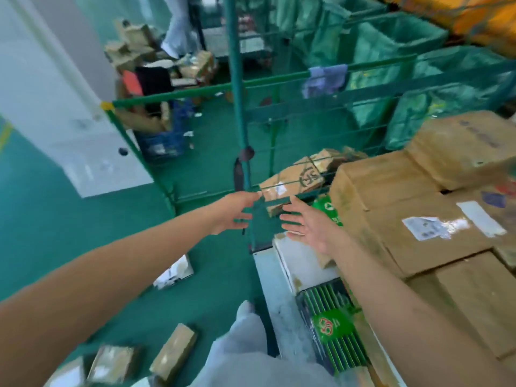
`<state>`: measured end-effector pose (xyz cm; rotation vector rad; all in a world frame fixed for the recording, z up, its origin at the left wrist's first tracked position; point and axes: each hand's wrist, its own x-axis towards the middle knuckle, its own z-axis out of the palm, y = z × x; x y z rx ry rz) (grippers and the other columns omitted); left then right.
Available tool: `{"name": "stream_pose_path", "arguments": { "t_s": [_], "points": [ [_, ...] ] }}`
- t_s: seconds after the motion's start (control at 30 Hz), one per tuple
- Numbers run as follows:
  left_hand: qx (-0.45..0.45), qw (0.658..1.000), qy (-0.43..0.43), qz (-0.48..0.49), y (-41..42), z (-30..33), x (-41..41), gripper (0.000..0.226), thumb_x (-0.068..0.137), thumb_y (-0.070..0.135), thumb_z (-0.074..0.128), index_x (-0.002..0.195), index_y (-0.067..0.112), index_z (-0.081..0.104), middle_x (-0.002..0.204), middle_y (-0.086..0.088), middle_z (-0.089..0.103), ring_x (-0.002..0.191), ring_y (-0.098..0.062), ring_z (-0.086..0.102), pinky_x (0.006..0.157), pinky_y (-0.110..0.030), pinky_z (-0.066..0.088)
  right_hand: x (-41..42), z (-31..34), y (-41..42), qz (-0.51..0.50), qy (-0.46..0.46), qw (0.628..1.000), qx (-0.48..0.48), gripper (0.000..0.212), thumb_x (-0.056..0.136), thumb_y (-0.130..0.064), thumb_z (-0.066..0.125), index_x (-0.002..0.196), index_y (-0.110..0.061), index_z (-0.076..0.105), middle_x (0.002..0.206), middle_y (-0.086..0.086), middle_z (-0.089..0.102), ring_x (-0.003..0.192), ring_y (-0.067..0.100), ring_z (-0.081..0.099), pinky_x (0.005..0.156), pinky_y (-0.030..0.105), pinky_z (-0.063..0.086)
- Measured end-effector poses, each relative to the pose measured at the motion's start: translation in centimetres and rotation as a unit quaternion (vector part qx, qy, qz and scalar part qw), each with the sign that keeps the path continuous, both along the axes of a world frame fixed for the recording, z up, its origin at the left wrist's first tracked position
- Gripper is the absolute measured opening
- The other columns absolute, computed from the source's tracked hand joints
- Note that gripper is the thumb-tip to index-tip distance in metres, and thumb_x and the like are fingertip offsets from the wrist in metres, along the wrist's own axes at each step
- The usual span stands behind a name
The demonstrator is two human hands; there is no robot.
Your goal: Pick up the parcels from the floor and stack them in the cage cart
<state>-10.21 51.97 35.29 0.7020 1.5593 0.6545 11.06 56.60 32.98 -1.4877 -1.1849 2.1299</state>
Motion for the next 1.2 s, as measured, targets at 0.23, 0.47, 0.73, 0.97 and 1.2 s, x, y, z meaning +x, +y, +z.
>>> {"name": "stream_pose_path", "arguments": {
  "t_s": [0.23, 0.47, 0.73, 0.97, 1.2],
  "points": [
    [-0.004, 0.989, 0.016, 0.148, -8.1, -0.6, -9.0, 0.045, 0.100, 0.053, 0.058, 0.138, 0.030, 0.050, 0.145, 0.005, 0.051, 0.124, -0.022, 0.059, 0.106, -0.042, 0.051, -9.5, -1.0, -2.6, 0.134, -0.015, 0.991, -0.013, 0.045, 0.100, -0.057, 0.056, 0.123, -0.019, 0.064, 0.126, 0.004, 0.069, 0.117, 0.024, 0.065, 0.107, 0.044, 0.051],
    [-0.035, 0.962, 0.015, 0.270, -15.9, -1.9, -17.8, 0.054, 0.099, 0.053, 0.060, 0.144, 0.025, 0.051, 0.141, 0.006, 0.054, 0.117, -0.019, 0.063, 0.096, -0.038, 0.057, -20.2, -2.6, -5.3, 0.235, -0.032, 0.971, -0.028, 0.038, 0.100, -0.051, 0.060, 0.121, -0.020, 0.066, 0.127, 0.005, 0.070, 0.119, 0.026, 0.066, 0.099, 0.040, 0.055],
    [-0.065, 0.926, -0.019, 0.371, -20.7, -5.0, -29.7, 0.055, 0.096, 0.055, 0.063, 0.140, 0.023, 0.052, 0.142, 0.005, 0.054, 0.117, -0.019, 0.063, 0.093, -0.038, 0.058, -33.5, -4.4, -7.8, 0.306, -0.072, 0.948, -0.042, 0.028, 0.103, -0.043, 0.059, 0.117, -0.019, 0.066, 0.123, 0.005, 0.070, 0.115, 0.026, 0.065, 0.105, 0.043, 0.052],
    [-0.094, 0.908, -0.032, 0.407, -22.4, -7.7, -40.5, 0.055, 0.101, 0.051, 0.059, 0.147, 0.022, 0.049, 0.145, 0.003, 0.051, 0.118, -0.018, 0.060, 0.100, -0.041, 0.055, -46.2, -8.3, -7.9, 0.359, -0.114, 0.925, -0.053, 0.030, 0.103, -0.040, 0.060, 0.123, -0.018, 0.065, 0.127, 0.008, 0.069, 0.118, 0.026, 0.066, 0.096, 0.038, 0.055],
    [-0.150, 0.889, -0.004, 0.433, -22.9, -12.5, -49.6, 0.043, 0.100, 0.051, 0.060, 0.134, 0.027, 0.052, 0.137, 0.005, 0.055, 0.119, -0.018, 0.060, 0.103, -0.038, 0.054, -54.9, -15.5, -7.0, 0.378, -0.157, 0.909, -0.078, 0.029, 0.101, -0.039, 0.062, 0.122, -0.019, 0.066, 0.126, 0.009, 0.070, 0.104, 0.023, 0.067, 0.096, 0.038, 0.056]
  ]
}}
